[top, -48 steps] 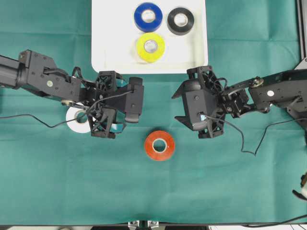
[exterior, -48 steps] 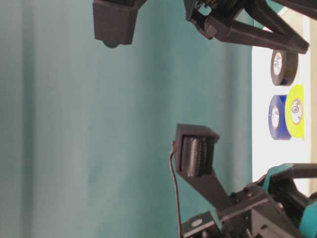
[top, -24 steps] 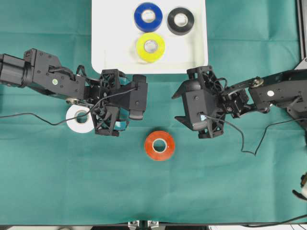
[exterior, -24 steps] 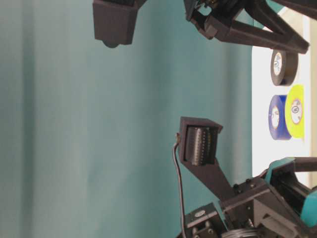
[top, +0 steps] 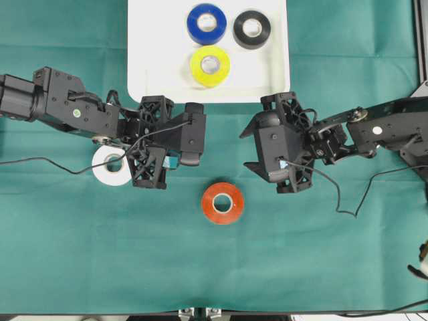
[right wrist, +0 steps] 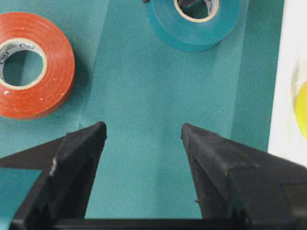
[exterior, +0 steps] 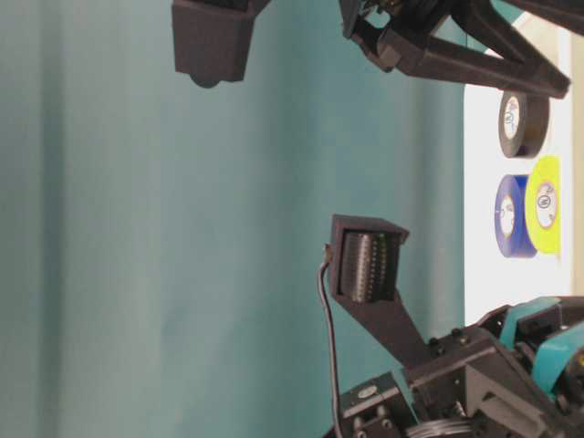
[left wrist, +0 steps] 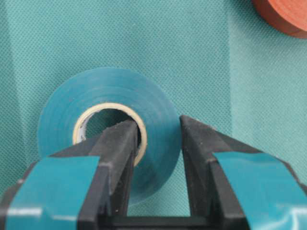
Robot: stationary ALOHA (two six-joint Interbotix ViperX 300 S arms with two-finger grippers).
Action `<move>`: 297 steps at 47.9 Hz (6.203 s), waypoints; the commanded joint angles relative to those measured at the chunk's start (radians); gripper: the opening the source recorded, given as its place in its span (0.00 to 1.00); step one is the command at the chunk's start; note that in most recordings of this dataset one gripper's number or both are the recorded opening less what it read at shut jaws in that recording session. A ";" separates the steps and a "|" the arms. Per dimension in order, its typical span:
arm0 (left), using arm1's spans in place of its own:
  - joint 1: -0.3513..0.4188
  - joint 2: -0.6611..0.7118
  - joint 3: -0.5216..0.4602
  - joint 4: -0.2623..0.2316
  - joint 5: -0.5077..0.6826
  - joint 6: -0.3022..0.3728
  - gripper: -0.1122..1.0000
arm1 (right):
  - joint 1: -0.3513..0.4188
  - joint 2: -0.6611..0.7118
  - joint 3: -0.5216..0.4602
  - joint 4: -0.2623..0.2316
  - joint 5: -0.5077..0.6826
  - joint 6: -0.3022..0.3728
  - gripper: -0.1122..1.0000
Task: Put the tape alternately from left to right into the white case.
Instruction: 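Lower the left gripper onto the teal tape roll and grasp it, then lift the teal roll with the left gripper and lower it into the tray, then open the left gripper and withdraw it over the white roll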
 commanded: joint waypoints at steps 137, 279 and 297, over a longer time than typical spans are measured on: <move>0.290 0.172 -0.419 0.002 -0.074 0.337 0.07 | 0.005 -0.011 0.008 0.002 -0.032 0.002 0.74; 0.037 -0.221 0.097 -0.003 -0.025 0.097 0.50 | 0.003 -0.011 0.011 0.002 -0.048 0.002 0.74; 0.028 -0.236 0.129 -0.003 -0.026 0.041 0.50 | 0.005 -0.012 0.011 0.002 -0.046 0.002 0.74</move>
